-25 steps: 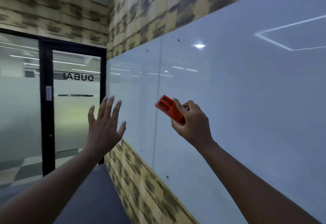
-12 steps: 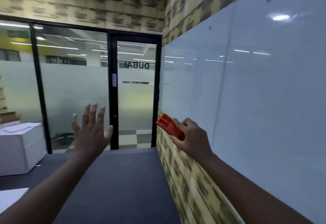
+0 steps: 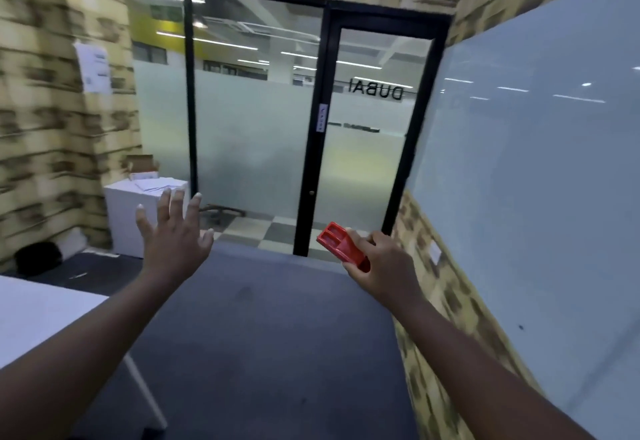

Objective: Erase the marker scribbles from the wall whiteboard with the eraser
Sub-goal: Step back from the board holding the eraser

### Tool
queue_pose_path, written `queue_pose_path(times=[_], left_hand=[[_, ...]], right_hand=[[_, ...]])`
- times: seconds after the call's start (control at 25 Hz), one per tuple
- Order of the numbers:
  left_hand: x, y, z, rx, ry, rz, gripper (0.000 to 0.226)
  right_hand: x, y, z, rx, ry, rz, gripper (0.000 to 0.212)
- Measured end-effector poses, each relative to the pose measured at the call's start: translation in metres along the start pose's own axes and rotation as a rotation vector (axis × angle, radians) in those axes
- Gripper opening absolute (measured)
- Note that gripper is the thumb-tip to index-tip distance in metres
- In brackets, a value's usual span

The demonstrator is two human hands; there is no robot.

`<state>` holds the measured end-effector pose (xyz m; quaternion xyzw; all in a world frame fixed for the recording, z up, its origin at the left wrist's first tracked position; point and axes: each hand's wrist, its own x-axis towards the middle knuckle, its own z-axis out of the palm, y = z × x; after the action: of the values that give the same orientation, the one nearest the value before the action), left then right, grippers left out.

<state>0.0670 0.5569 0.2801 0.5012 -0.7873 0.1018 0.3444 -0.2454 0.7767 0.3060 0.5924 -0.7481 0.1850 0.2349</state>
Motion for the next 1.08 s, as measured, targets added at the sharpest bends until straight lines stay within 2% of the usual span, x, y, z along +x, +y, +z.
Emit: queue_pose_path(times=[0.4,0.68,0.8,1.08], left_hand=[[0.008,-0.141,0.066,0.231,-0.115,-0.294,0.072],[0.028,-0.182,0.109,0.335,-0.17,-0.464,0.07],[0.041,-0.199,0.127,0.376,-0.135,-0.548,0.067],[0.052,-0.223,0.16,0.419,-0.133,-0.623,0.073]], right_hand=[[0.123,-0.091,0.184,0.273,-0.133,-0.072,0.076],[0.211,-0.143,0.281,0.468,-0.269,-0.107,0.072],[0.239,-0.166,0.317,0.527,-0.344,-0.173,0.074],[0.293,-0.22,0.383,0.603,-0.522,-0.287,0.076]])
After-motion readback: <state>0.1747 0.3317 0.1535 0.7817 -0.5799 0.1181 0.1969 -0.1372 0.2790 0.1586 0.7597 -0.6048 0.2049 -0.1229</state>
